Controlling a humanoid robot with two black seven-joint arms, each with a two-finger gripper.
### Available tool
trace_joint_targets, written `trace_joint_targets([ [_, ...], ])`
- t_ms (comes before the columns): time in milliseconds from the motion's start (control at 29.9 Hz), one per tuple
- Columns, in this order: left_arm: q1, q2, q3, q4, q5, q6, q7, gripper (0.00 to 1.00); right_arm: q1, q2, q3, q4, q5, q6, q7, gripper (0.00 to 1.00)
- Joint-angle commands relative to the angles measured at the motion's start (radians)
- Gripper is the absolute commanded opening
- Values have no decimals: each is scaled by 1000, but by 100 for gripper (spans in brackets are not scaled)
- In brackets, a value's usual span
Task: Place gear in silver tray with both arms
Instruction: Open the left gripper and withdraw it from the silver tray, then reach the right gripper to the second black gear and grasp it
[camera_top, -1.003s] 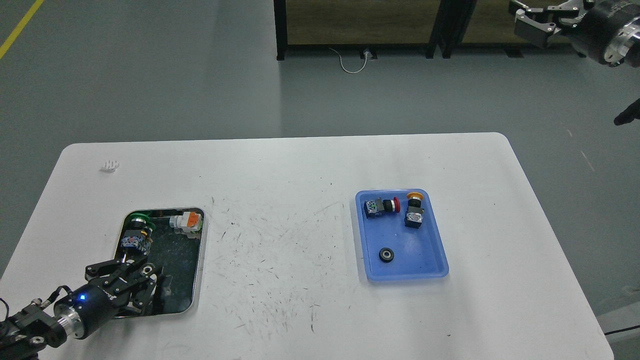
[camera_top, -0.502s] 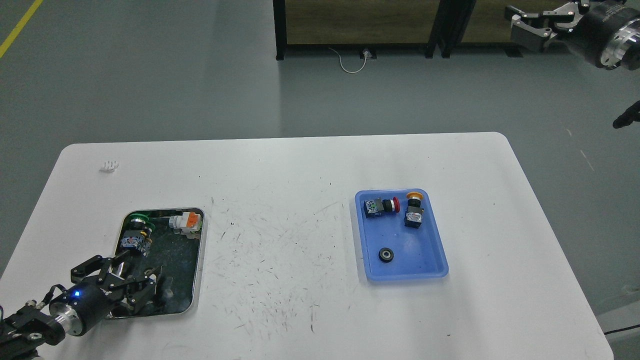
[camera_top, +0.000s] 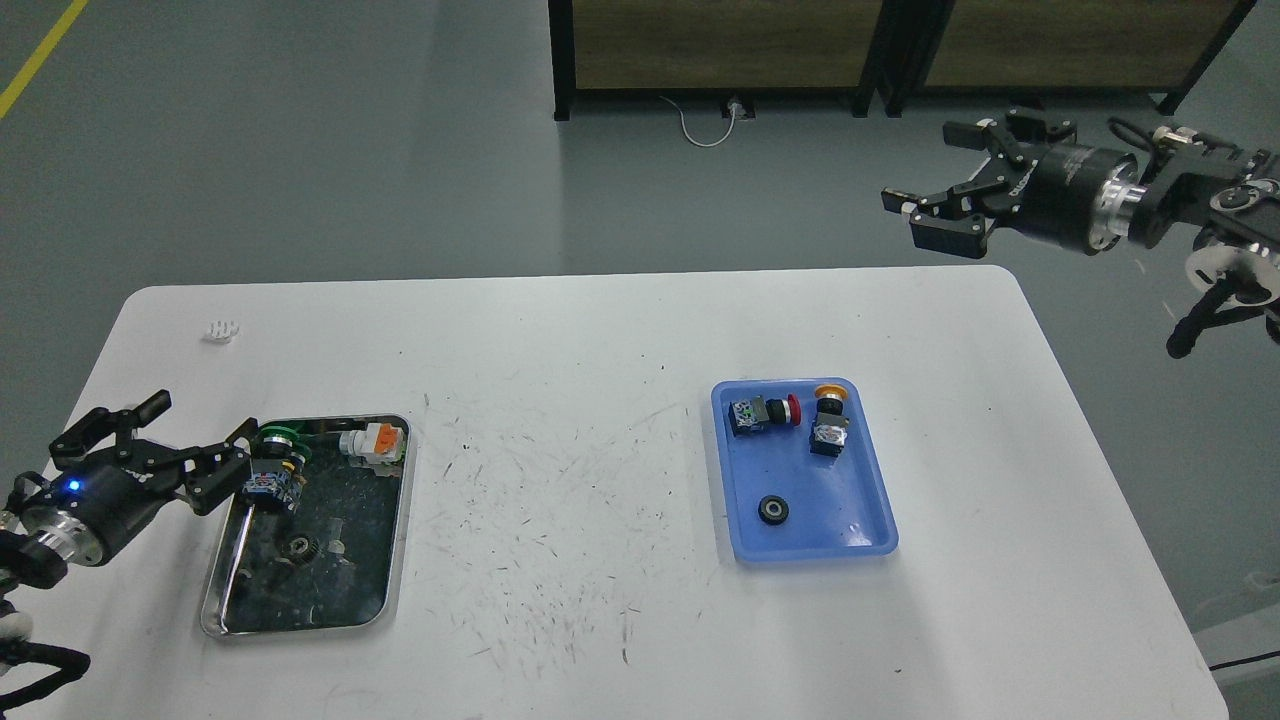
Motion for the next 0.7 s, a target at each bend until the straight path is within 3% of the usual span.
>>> trace_joint_targets([
  [0,-59,31,-15,0,-56,-16,26,98,1,18,-81,33,-26,27,-2,98],
  [234,-136,46,-16,0,-70,-3,57,98,-10,115,-232,37,-72,43,0,98],
  [435,-159,57,-27,-1,-72,16,81,98,-86,162,-250,36,-153,43,1,98],
  [669,-159,72,-28,-1,-72,20,84,98,-115,205,-316,31,-202,42,3,99],
])
